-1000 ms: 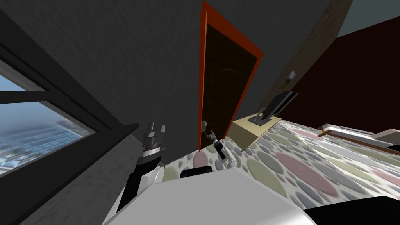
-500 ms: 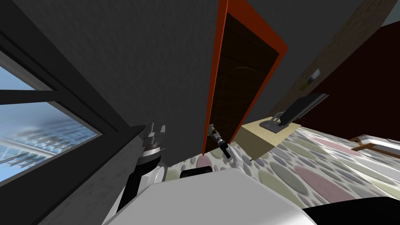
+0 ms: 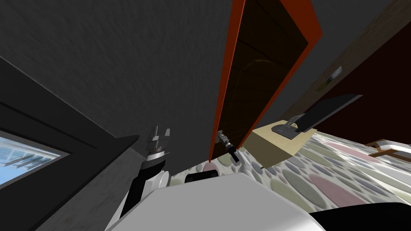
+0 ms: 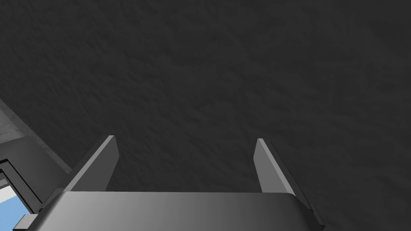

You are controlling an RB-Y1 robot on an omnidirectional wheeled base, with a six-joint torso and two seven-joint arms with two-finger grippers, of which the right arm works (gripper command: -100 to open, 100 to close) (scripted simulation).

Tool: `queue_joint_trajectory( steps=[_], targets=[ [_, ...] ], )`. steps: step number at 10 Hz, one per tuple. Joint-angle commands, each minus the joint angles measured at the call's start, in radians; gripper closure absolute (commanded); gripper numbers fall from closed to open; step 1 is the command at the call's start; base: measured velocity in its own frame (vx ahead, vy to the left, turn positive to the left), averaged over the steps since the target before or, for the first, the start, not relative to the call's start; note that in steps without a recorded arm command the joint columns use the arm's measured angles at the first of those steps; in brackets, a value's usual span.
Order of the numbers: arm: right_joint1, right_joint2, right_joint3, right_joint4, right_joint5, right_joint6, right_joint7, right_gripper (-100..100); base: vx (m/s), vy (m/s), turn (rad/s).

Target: Pull the door open

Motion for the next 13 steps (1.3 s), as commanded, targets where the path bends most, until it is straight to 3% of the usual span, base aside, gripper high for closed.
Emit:
queue_joint_trajectory(
  steps=[1,5,6,10,13],
  targets=[
    [0.000,0.001,0.003,0.000,0.001,0.000,0.000,100,-0.036,-0.012,0.003],
    [0.000,0.001,0.003,0.000,0.001,0.000,0.000,100,-0.010,-0.004,0.004],
    [0.000,-0.001,0.010,0.003,-0.035,0.002,-0.021,100,-0.045,-0.005,0.087],
    [-0.004,-0.003,0.026,0.003,-0.109,0.003,-0.066,100,-0.081,-0.027,0.075],
    [-0.008,-0.006,0.043,0.003,-0.189,0.003,-0.114,100,-0.088,-0.035,0.087]
  ],
)
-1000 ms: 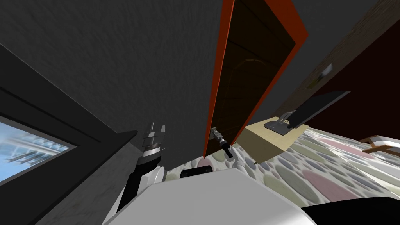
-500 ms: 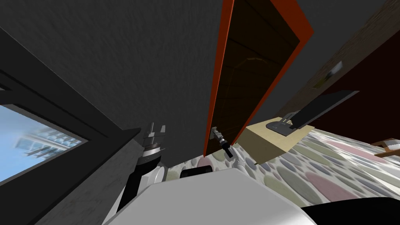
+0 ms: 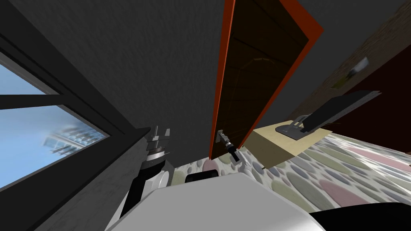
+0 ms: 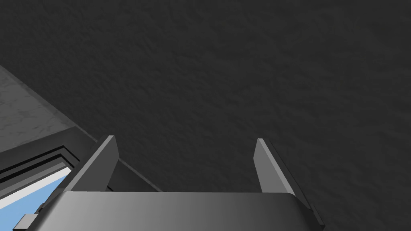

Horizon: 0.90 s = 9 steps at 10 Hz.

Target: Pull the door open

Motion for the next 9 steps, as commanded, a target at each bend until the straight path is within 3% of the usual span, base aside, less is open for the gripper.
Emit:
queue_joint_trajectory(
  steps=[1,9],
  targets=[
    [-0.010,0.007,0.019,0.006,-0.043,-0.012,-0.025,100,-0.090,-0.035,0.108],
    [-0.023,-0.003,0.072,0.008,-0.285,-0.010,-0.174,100,-0.086,-0.048,0.103]
  ],
)
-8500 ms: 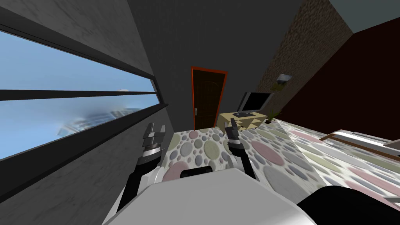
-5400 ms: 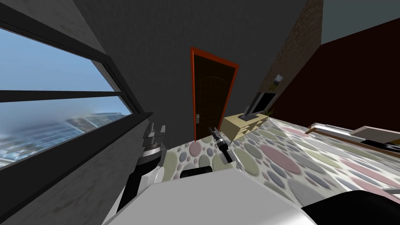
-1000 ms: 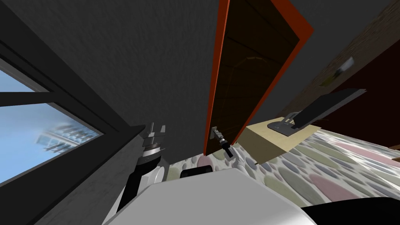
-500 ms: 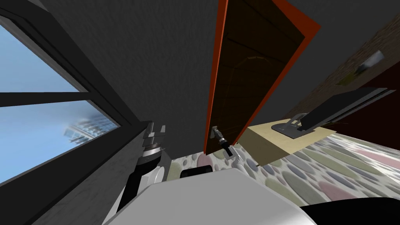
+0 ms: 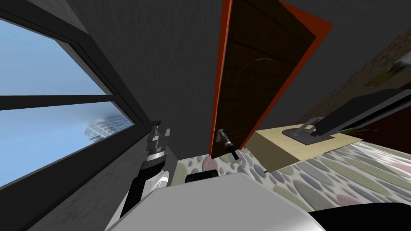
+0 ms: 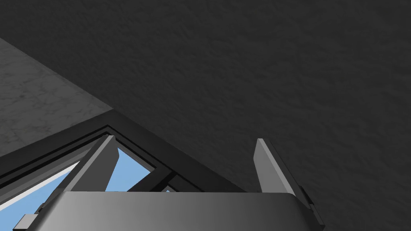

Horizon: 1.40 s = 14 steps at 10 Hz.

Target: Pull the door open

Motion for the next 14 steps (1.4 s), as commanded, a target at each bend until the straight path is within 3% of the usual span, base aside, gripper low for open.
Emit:
queue_joint_trajectory(
  steps=[1,8,12,13,14],
  targets=[
    [-0.010,0.011,0.028,0.002,-0.050,-0.011,-0.038,100,-0.100,-0.070,0.093],
    [-0.019,0.004,0.065,0.003,-0.238,-0.010,-0.140,100,-0.071,-0.052,0.084],
    [-0.027,-0.002,0.095,0.005,-0.366,-0.009,-0.221,100,-0.072,-0.050,0.096],
    [-0.027,-0.002,0.095,0.005,-0.375,-0.009,-0.221,100,-0.045,-0.029,0.028],
    [-0.029,-0.004,0.105,0.005,-0.417,-0.008,-0.249,100,-0.056,-0.035,0.114]
  ],
)
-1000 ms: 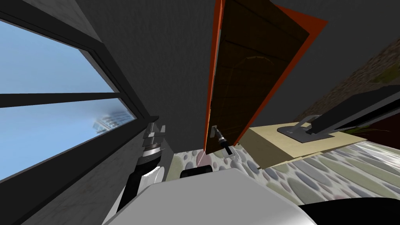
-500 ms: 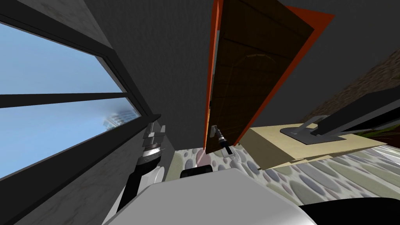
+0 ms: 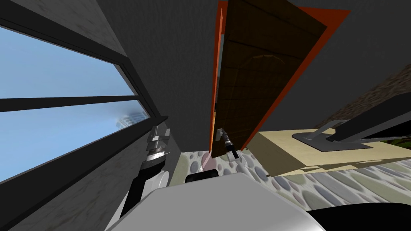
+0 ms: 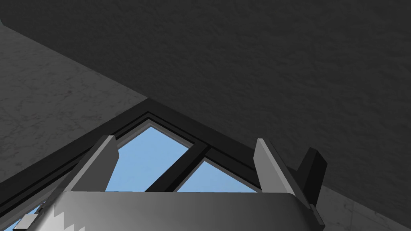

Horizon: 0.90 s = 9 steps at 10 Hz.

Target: Pull the door open

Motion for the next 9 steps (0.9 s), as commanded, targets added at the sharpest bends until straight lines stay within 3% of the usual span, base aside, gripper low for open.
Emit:
queue_joint_trajectory(
  steps=[1,2,3,5,6,9],
  targets=[
    [-0.010,0.014,0.033,-0.008,-0.023,-0.004,-0.023,100,-0.057,-0.035,0.052],
    [-0.010,0.014,0.033,-0.008,-0.023,-0.004,-0.023,100,-0.026,-0.010,-0.020],
    [-0.012,0.012,0.043,-0.008,-0.070,-0.004,-0.051,100,-0.041,-0.029,0.063],
    [-0.012,0.012,0.043,-0.008,-0.070,-0.004,-0.051,100,-0.019,-0.027,0.045],
    [-0.015,0.011,0.053,-0.007,-0.117,-0.003,-0.079,100,-0.049,-0.035,0.065],
    [-0.015,0.011,0.053,-0.007,-0.117,-0.003,-0.079,100,-0.026,-0.015,0.016]
  ],
)
